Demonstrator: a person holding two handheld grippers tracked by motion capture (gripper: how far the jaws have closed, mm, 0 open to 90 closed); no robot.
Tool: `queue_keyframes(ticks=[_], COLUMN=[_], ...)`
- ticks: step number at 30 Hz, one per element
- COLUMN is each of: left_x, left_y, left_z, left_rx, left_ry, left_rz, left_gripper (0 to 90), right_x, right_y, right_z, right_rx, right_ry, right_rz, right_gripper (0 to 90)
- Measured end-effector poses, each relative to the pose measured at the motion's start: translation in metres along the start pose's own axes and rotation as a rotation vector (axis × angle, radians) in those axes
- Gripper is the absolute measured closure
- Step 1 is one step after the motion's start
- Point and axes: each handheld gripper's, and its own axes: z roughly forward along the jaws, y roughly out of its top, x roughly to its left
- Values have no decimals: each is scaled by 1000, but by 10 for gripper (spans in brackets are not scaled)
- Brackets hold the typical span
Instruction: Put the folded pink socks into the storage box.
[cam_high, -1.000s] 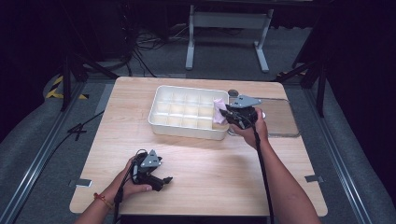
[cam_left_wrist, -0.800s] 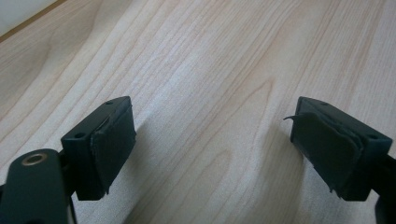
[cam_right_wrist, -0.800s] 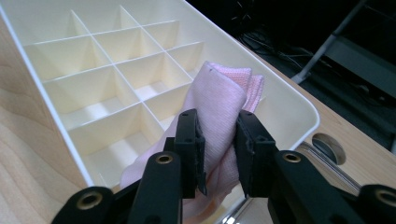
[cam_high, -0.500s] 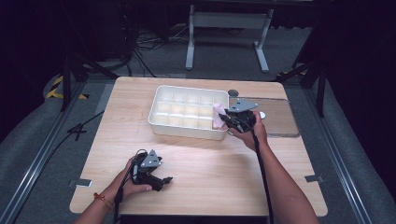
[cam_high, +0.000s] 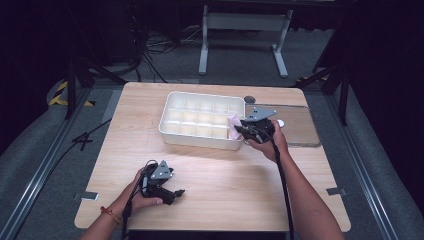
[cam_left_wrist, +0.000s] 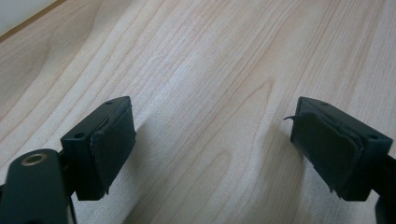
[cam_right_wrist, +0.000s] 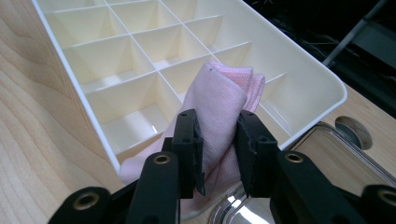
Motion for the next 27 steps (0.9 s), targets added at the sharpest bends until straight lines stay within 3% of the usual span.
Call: queue_keyframes(ticks=[5, 9, 20, 27], left_x=[0, 0, 0, 0], left_y=[0, 0, 0, 0], left_z=[0, 0, 0, 0], left_rx=[1, 1, 0, -3], left_ry=[1, 2, 2, 1], left_rz=[0, 1, 1, -2], left_gripper=[140, 140, 140, 140], right_x=[4, 5, -4, -7], right_y=[-1, -1, 7, 15], right_z=[9, 13, 20, 22], right_rx=[72, 92, 203, 264], right_ry=[18, 23, 113, 132], right_rz=[-29, -49, -23, -18], right_gripper=[710, 709, 694, 626])
